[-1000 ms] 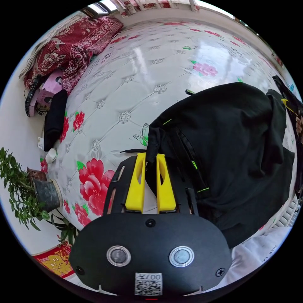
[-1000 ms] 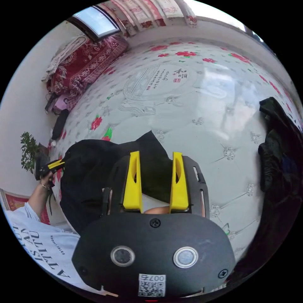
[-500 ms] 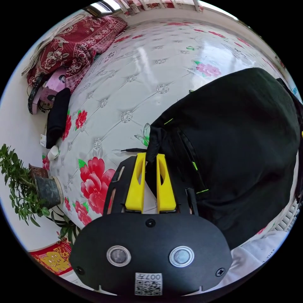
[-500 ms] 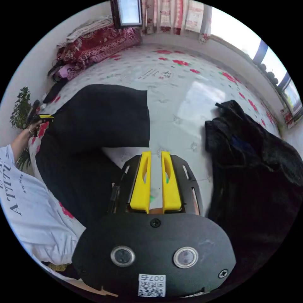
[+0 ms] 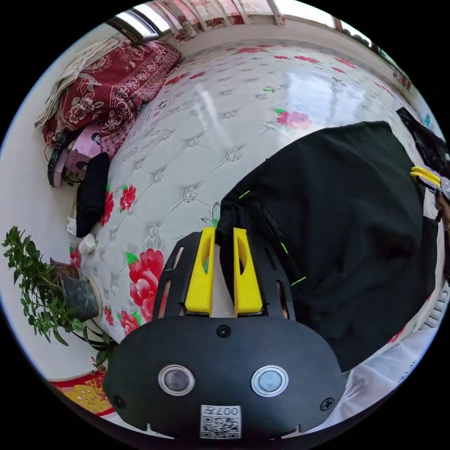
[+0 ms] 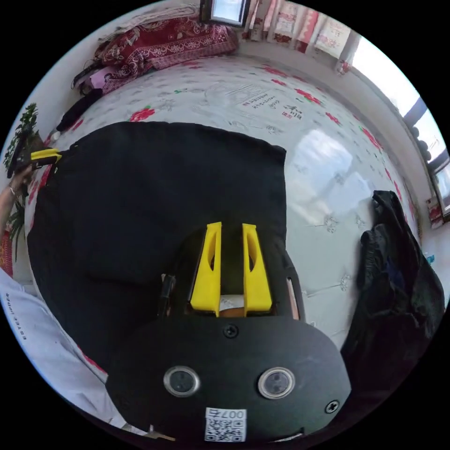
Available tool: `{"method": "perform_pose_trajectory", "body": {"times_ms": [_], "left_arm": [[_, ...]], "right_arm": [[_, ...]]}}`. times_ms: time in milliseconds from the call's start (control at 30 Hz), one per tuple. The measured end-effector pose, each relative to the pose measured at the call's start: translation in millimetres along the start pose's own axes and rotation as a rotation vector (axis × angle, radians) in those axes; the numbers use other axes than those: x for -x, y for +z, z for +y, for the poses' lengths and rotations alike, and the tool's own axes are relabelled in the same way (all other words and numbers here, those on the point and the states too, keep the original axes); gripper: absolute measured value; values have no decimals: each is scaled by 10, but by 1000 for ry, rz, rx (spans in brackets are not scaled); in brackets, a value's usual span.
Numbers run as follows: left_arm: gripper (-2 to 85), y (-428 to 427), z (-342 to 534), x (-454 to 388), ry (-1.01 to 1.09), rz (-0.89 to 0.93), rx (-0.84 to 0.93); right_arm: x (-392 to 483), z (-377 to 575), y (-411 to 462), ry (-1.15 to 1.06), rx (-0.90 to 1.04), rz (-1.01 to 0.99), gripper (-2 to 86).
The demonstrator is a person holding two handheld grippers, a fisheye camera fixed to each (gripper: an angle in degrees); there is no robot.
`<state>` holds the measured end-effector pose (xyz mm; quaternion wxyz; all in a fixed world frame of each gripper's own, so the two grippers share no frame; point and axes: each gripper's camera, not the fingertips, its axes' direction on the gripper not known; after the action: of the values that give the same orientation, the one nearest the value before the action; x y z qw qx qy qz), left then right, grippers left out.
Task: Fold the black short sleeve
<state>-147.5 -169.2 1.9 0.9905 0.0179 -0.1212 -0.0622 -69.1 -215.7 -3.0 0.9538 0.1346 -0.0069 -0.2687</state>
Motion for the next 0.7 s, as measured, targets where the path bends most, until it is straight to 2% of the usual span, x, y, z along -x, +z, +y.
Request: {"method": "perform_pose_trajectory", "body": {"times_ms": [67,167,267,367,433,533,700], "left_arm": [[59,112,-69,-65,8,-44,22],[50,249,-142,-111,-17,-105,21],[46,348,-109,-5,-87,-75,-46],[52,288,-52,222,-171,0,-47],[57,139,108,408,-223,59,-69],[57,-183,692,757,-320,117,-127],[85,-328,2136,1027,-398,328,-62]], "right_arm": [[-121,65,28,84,-9,112,75],[-386,195,55,144,-6,126,91],[-795,230,59,329,-11,-19,98],[-969,286,-103,474,31,4,86],[-921,467,-382,466,-75,-64,82],[-781,1009,-820,488,-163,-177,83],[-466,2274,-1105,620,-76,-188,89]]}}
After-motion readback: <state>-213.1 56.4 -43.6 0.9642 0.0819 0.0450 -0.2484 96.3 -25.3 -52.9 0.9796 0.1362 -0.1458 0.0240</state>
